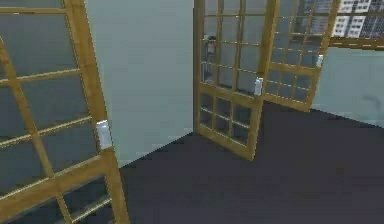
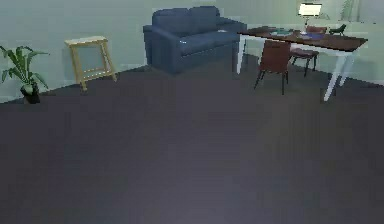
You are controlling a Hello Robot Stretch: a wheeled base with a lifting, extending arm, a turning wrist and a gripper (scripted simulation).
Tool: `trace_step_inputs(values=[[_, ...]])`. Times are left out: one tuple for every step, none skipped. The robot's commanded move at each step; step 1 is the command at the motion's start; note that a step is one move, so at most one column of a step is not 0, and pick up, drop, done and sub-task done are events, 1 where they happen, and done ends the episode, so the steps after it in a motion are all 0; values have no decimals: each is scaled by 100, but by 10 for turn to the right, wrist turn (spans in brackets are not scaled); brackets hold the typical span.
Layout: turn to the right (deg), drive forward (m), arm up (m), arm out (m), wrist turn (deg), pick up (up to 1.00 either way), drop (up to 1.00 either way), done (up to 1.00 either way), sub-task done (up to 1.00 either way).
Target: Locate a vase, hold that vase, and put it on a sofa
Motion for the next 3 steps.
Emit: trace_step_inputs(values=[[450,0,0,0,0,0,0,0,0],[0,5,0,0,0,0,0,0,0],[-450,0,0,0,0,0,0,0,0]])
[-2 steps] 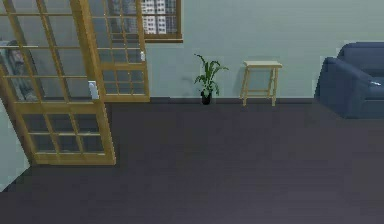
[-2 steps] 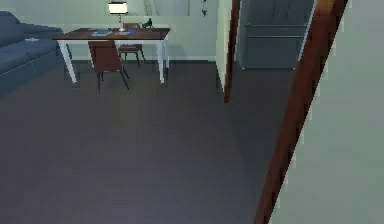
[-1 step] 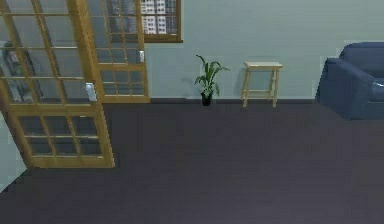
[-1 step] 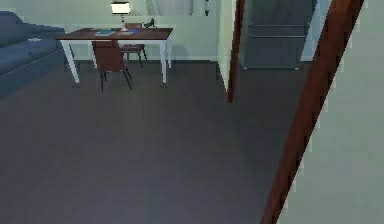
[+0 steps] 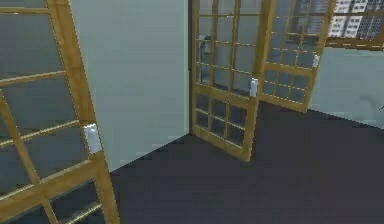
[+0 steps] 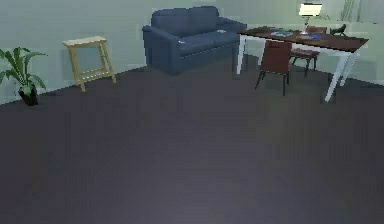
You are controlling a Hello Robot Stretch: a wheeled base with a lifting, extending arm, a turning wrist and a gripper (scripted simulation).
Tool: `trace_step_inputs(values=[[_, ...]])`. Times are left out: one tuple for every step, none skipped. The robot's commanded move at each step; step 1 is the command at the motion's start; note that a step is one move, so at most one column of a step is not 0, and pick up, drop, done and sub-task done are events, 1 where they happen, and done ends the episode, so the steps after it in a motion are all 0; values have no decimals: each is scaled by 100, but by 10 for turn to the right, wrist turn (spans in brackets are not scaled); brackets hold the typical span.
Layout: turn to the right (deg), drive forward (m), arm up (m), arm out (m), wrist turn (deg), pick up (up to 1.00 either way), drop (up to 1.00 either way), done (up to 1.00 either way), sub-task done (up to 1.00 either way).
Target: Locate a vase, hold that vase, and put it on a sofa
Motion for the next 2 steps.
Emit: trace_step_inputs(values=[[-360,0,0,0,0,0,0,0,0],[-30,0,0,0,0,0,0,0,0]])
